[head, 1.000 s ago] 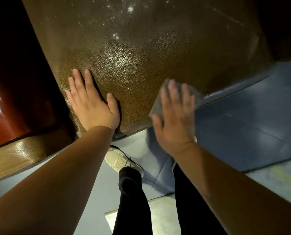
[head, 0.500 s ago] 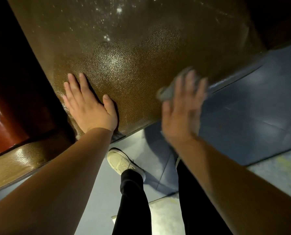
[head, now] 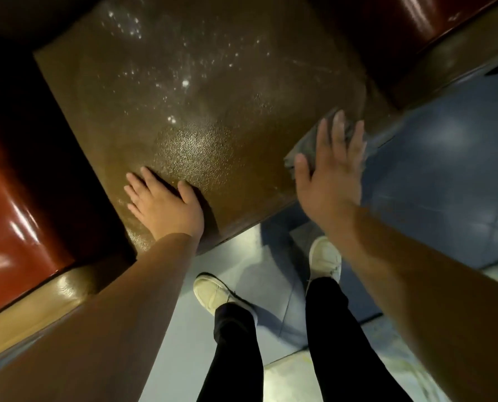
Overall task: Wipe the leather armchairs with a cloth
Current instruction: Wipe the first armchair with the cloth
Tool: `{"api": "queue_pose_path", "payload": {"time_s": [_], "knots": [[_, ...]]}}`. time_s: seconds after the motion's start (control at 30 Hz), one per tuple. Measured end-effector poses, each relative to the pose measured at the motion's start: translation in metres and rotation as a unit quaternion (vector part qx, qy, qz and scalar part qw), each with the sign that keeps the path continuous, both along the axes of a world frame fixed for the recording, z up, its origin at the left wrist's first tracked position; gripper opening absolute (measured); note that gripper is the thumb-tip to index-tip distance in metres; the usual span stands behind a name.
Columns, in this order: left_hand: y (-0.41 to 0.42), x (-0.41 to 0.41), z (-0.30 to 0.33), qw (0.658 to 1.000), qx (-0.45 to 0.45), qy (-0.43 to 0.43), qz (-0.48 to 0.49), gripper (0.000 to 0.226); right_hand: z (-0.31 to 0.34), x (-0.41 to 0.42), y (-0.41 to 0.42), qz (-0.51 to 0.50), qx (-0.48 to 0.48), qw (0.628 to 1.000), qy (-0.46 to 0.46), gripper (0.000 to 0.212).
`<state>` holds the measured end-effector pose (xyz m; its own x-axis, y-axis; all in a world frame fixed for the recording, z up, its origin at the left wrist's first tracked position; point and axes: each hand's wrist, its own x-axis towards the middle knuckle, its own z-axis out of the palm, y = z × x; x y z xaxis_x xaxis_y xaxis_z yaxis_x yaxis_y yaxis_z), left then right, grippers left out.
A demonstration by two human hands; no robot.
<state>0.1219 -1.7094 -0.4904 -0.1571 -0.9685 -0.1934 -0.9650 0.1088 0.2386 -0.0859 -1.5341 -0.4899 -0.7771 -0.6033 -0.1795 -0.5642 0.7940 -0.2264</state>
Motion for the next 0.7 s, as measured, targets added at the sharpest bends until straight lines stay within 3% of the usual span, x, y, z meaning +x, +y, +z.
{"api": "queue_pose_path", "payload": {"time_s": [0.17, 0.23, 0.4, 0.47, 0.53, 0.6, 0.7], "knots": [[0.023, -0.083, -0.011, 0.997, -0.047, 0.017, 0.058, 0.079, -0.011, 0.028, 0.008, 0.278, 0.001, 0.961, 0.007, 0.078], [0.028, -0.083, -0.023, 0.993, -0.092, 0.004, 0.069, 0.079, -0.015, -0.003, 0.02, 0.315, -0.002, 0.949, 0.022, 0.077], [0.026, -0.078, -0.04, 0.987, -0.148, -0.006, 0.063, 0.08, -0.008, -0.088, 0.007, 0.047, 0.02, 0.998, 0.028, 0.071], [0.025, -0.081, -0.041, 0.986, -0.154, -0.009, 0.062, 0.08, -0.003, -0.073, -0.008, 0.03, 0.015, 0.999, 0.03, 0.073], [0.025, -0.081, -0.04, 0.987, -0.149, -0.005, 0.061, 0.081, -0.001, -0.039, -0.014, 0.118, 0.01, 0.993, 0.022, 0.078], [0.026, -0.079, -0.04, 0.988, -0.143, -0.008, 0.061, 0.082, -0.001, -0.011, -0.01, 0.27, 0.001, 0.963, -0.007, 0.082], [0.027, -0.078, -0.041, 0.988, -0.142, -0.012, 0.062, 0.083, -0.005, -0.04, -0.002, 0.385, -0.001, 0.923, -0.002, 0.077]]}}
